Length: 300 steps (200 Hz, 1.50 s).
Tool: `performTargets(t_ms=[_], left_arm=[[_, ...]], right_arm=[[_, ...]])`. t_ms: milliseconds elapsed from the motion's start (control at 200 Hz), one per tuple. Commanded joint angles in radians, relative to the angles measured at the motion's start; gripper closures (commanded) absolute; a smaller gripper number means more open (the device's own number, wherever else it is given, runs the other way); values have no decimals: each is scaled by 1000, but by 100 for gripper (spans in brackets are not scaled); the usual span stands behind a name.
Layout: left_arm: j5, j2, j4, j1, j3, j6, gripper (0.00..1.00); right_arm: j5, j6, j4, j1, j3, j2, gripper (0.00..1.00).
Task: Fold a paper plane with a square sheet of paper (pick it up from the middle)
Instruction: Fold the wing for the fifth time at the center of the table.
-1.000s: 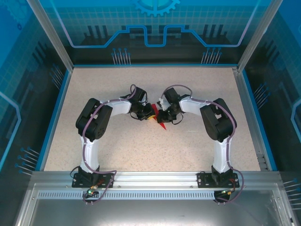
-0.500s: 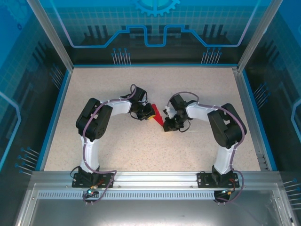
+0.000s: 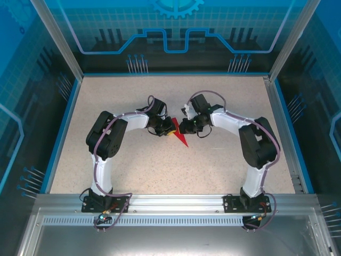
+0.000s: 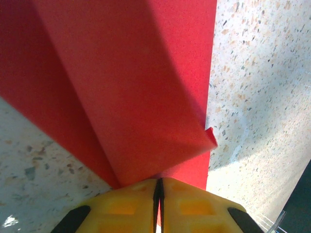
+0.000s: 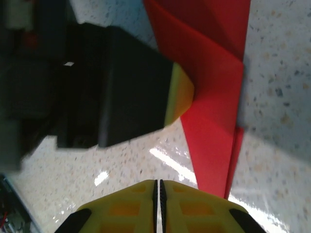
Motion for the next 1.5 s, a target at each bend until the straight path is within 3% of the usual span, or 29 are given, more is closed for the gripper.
performTargets(t_ms=[0, 425, 730, 1040, 1496], left_arm=[[-69, 39, -58, -3, 2, 30, 88], [-85, 19, -100, -2, 41, 56, 88], [-78, 40, -125, 33, 117, 198, 84], [-36, 39, -98, 57, 130, 284, 82], [-87, 71, -125, 74, 133, 289, 81]], right_arm=[[-5, -2, -13, 17, 18, 66, 88], [74, -24, -66, 4, -32, 150, 88], [124, -35, -100, -10, -72, 165, 88], [114, -31, -95, -12, -78, 167, 89], [112, -28, -95, -13, -79, 182, 89]])
